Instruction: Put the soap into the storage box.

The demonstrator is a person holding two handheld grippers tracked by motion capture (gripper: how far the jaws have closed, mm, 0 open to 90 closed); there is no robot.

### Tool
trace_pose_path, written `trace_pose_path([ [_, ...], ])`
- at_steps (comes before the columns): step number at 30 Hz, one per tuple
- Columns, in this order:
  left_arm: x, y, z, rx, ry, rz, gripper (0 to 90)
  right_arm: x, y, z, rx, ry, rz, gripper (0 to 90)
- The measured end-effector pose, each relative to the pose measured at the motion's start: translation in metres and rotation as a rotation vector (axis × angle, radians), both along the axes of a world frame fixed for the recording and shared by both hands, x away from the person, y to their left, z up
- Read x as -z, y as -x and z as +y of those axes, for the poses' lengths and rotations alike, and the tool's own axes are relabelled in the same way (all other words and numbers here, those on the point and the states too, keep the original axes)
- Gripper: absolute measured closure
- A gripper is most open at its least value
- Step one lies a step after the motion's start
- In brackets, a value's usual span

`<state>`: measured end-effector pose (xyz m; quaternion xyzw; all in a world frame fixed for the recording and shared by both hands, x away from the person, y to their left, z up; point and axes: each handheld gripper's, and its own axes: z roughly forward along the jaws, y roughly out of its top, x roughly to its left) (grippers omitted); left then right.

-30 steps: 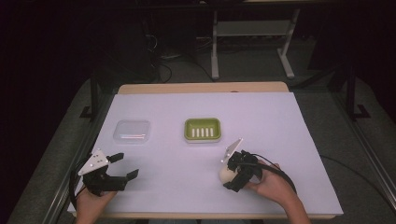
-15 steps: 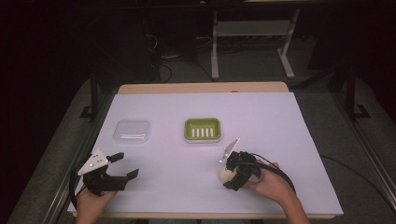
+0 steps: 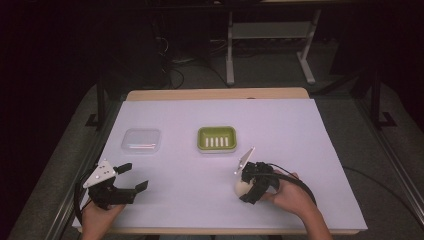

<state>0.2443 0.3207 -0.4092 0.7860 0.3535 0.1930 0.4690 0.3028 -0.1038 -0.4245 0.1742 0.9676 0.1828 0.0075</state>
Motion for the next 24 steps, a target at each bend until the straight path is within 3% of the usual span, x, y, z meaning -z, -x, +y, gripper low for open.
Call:
trace_pose_path([
  [13,0.0,0.0,0.001,-0.011,-0.006,0.002,13.5,-0.017,-0.011,-0.005,0.022,-0.067,0.011,23.6],
  [24,0.0,-0.001,0.0,-0.011,-0.003,0.009,13.5,-0.029,-0.022,-0.004,0.019,-0.09,0.005,23.7],
])
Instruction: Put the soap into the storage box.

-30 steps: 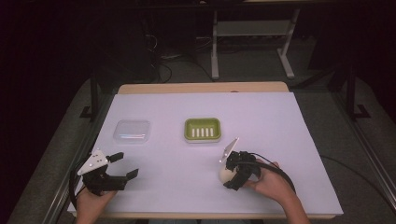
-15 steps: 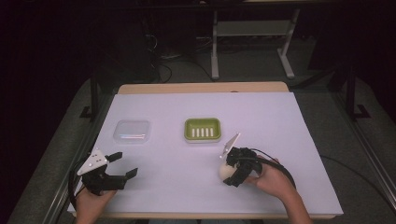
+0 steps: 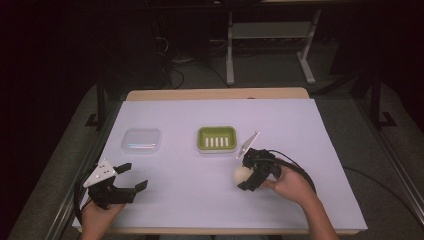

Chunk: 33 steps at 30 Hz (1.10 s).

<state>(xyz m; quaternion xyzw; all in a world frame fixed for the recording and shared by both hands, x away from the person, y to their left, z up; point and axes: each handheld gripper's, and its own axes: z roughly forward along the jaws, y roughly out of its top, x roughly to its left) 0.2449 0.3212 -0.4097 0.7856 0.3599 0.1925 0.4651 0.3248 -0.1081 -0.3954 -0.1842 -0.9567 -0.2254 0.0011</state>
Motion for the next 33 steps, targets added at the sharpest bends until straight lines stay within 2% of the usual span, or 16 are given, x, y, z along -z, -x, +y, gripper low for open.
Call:
trace_pose_path([
  [4,0.001,-0.001,0.0,-0.002,0.01,0.001,13.5,-0.006,-0.005,0.002,-0.005,-0.001,-0.003,23.7],
  [18,0.0,-0.001,0.0,0.006,-0.004,0.009,13.5,-0.018,-0.02,0.003,-0.016,-0.042,-0.035,23.7],
  [25,0.0,0.0,0.0,0.006,-0.007,0.008,13.5,-0.021,-0.028,0.01,-0.03,-0.023,-0.037,23.7],
  [33,0.0,-0.001,0.0,0.0,-0.004,0.009,13.5,-0.027,-0.035,0.013,-0.039,-0.032,-0.03,23.7],
])
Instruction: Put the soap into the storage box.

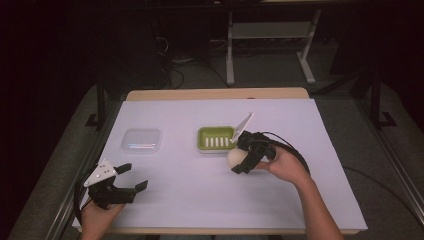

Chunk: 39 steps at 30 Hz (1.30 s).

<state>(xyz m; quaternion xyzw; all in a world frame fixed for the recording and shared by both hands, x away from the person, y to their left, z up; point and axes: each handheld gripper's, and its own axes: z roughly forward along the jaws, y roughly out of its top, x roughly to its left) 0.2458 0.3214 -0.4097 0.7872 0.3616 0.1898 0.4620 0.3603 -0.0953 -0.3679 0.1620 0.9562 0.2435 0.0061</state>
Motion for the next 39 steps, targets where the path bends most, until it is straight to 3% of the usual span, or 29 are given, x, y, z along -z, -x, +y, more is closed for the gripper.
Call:
trace_pose_path([
  [12,0.0,0.0,-0.001,0.002,-0.006,0.0,13.5,-0.009,-0.013,0.008,-0.017,-0.01,-0.005,23.7],
  [16,-0.001,0.001,0.0,-0.002,-0.005,0.0,13.5,-0.013,-0.018,0.015,-0.023,0.018,-0.009,23.8],
  [23,-0.001,0.0,0.001,0.004,0.001,0.006,13.5,-0.021,-0.031,0.021,-0.023,0.012,-0.021,23.7],
  [32,-0.003,0.002,-0.003,0.012,-0.028,-0.002,13.6,-0.032,-0.038,0.032,-0.036,0.0,-0.033,23.7],
  [39,-0.002,0.001,-0.001,0.007,-0.024,0.0,13.5,-0.034,-0.046,0.036,-0.032,0.006,-0.025,23.8],
])
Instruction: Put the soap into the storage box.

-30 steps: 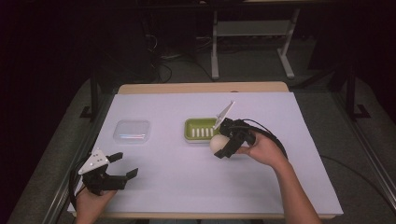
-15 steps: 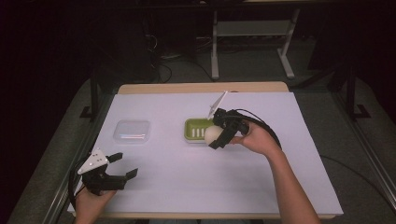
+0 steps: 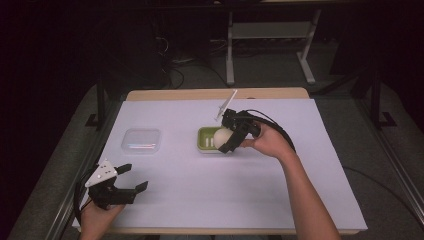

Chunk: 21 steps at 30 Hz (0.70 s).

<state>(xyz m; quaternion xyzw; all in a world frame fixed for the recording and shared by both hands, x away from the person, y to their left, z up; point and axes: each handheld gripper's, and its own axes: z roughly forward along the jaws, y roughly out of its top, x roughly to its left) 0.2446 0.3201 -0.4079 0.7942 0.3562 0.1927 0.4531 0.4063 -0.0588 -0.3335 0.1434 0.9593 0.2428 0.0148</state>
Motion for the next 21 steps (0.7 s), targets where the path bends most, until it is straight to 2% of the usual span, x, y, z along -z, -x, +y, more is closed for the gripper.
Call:
trace_pose_path([
  [2,0.0,0.0,0.0,-0.005,0.004,0.001,13.6,-0.001,-0.005,0.001,-0.007,-0.016,-0.002,23.7],
  [5,0.0,0.0,0.0,-0.001,0.001,0.002,13.5,-0.002,-0.007,0.004,-0.001,0.005,-0.005,23.7],
  [7,0.0,0.0,-0.001,-0.002,0.011,0.0,13.5,-0.004,-0.01,0.005,-0.007,0.002,-0.002,23.7],
  [9,-0.001,0.0,0.0,0.002,-0.001,0.0,13.6,-0.006,-0.012,0.007,-0.007,0.001,-0.008,23.7],
  [12,-0.001,0.0,-0.001,0.003,0.005,0.001,13.6,-0.009,-0.014,0.008,-0.005,-0.005,-0.003,23.7],
  [21,0.001,-0.001,-0.001,0.004,-0.002,0.002,13.6,-0.019,-0.027,0.019,-0.009,0.011,-0.019,23.7],
])
